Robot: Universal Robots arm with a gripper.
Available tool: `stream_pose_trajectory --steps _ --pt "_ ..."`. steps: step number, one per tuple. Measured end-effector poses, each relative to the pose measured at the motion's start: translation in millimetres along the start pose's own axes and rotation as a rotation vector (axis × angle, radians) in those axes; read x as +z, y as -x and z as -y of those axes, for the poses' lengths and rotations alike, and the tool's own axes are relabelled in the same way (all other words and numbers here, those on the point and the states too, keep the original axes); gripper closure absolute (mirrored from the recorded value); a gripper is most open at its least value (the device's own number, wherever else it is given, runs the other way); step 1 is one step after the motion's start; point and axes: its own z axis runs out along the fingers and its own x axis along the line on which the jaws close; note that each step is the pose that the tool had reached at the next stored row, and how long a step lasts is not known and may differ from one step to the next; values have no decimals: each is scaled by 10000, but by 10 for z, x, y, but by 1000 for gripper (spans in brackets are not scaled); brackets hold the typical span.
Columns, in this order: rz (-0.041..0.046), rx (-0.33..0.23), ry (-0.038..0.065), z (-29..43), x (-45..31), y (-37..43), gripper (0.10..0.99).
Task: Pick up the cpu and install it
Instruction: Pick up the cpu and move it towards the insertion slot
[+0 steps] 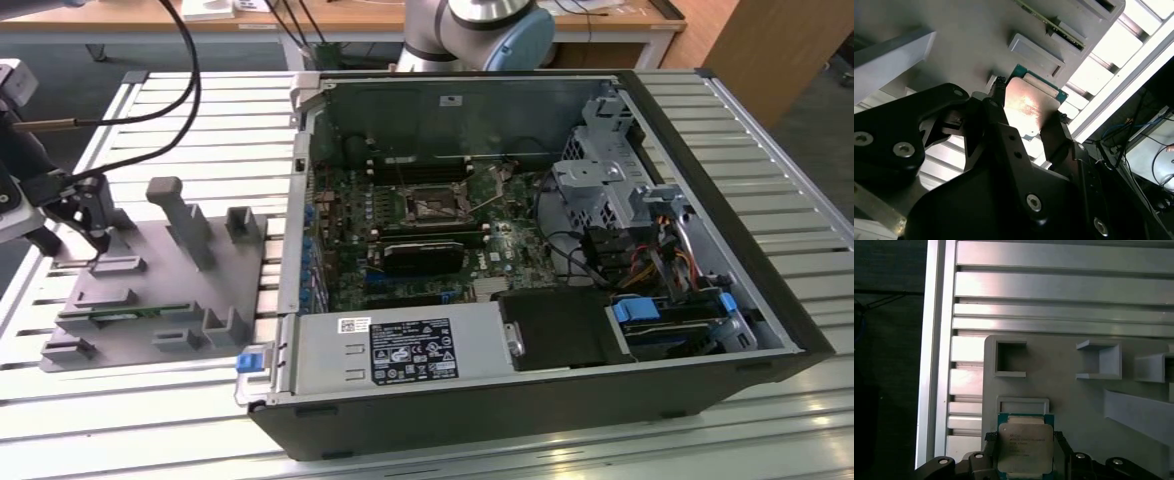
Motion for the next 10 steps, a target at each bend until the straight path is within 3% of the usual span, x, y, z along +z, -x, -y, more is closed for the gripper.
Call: stream_pose_trajectory --steps 10 --pt "0 0 0 -25 -81 0 553"
